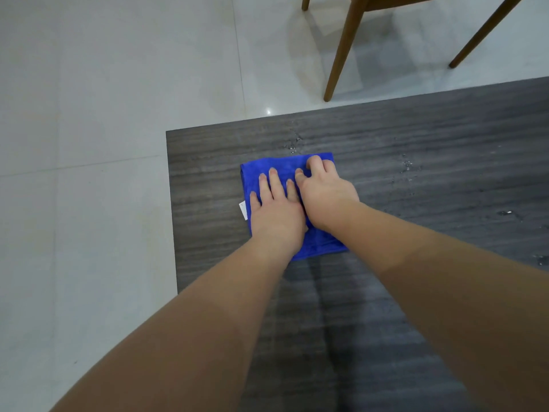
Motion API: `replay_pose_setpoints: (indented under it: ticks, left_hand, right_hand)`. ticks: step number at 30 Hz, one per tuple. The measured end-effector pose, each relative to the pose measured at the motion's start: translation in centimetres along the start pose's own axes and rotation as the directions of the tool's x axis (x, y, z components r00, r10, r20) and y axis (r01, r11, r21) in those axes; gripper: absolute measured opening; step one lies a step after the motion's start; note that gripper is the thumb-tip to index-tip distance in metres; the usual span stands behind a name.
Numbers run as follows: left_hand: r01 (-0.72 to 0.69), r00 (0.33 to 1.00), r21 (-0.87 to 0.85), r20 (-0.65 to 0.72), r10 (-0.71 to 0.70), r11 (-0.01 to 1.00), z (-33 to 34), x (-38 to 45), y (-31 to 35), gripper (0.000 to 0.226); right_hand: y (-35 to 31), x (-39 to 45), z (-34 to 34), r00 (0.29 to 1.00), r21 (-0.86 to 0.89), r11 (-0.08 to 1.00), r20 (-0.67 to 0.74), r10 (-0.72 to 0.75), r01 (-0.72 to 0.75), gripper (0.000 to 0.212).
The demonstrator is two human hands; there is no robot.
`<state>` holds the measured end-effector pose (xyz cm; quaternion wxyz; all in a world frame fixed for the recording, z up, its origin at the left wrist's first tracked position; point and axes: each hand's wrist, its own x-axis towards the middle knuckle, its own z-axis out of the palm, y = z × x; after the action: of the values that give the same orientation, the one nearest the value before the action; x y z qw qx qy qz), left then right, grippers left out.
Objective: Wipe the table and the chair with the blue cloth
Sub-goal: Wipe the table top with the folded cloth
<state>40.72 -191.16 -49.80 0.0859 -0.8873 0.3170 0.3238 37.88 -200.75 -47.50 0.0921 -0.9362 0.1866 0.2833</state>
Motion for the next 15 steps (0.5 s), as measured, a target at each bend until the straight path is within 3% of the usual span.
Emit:
replay_pose_setpoints:
  ticks: [15]
  left_hand:
    - [-0.004, 1.000, -0.031, -0.020, 0.003, 0.999, -3.4, 5.1, -0.7, 0.090]
  right_hand:
    - [0.9, 5.4, -2.8, 0.998, -0.029, 1.000, -0.059, 0.002, -0.003, 0.077]
